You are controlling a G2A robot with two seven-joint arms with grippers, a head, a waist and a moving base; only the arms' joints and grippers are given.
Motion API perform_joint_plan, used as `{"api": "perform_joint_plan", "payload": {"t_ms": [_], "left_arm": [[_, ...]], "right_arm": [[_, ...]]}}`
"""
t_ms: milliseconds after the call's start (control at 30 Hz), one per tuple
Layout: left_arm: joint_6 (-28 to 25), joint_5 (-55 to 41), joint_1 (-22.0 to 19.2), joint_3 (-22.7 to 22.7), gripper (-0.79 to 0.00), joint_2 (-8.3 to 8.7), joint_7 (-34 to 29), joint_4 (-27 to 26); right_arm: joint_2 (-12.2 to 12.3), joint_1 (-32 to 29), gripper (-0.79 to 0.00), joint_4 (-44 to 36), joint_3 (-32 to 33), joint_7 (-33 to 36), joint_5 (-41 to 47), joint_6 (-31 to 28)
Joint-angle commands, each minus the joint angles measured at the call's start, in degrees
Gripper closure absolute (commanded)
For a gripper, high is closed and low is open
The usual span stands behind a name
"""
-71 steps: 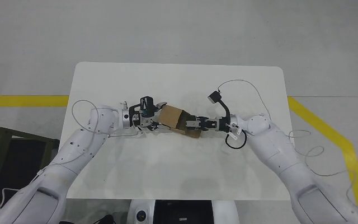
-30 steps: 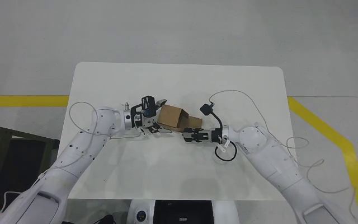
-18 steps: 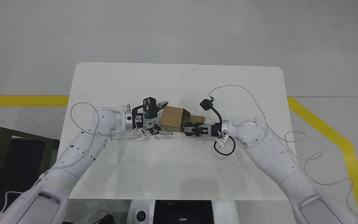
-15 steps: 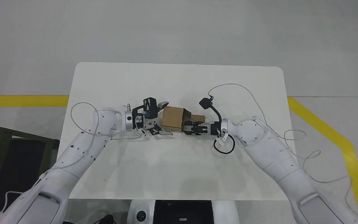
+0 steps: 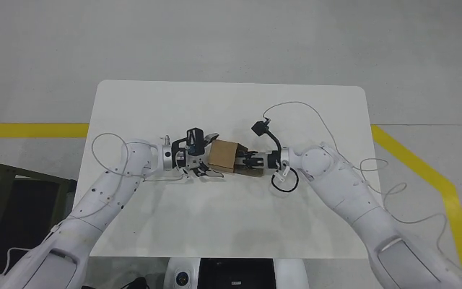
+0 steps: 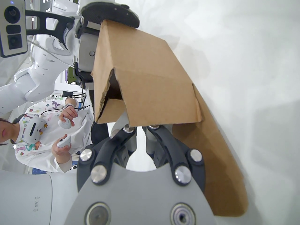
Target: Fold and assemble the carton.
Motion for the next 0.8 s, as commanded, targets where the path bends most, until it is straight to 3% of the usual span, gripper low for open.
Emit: {"api": "perform_joint_plan", "payload": {"t_ms": [0, 300, 767], "left_arm": [[0.0, 0.0, 0.2, 0.0, -0.785, -0.02, -0.1, -0.1], [-0.3, -0.3, 0.5, -0.2, -0.785, -0.06, -1.0, -0.4], [0.5, -0.2, 0.5, -0.5, -0.785, -0.21, -1.4, -0.1]], "right_arm": [[-0.3, 0.2, 0.000, 0.5, -0.1, -0.6, -0.1, -0.8], [-0.4, -0.5, 0.000, -0.2, 0.7, -0.8, -0.5, -1.3], [4.8, -7.2, 0.000, -10.1, 11.5, 4.7, -3.1, 5.8]]}}
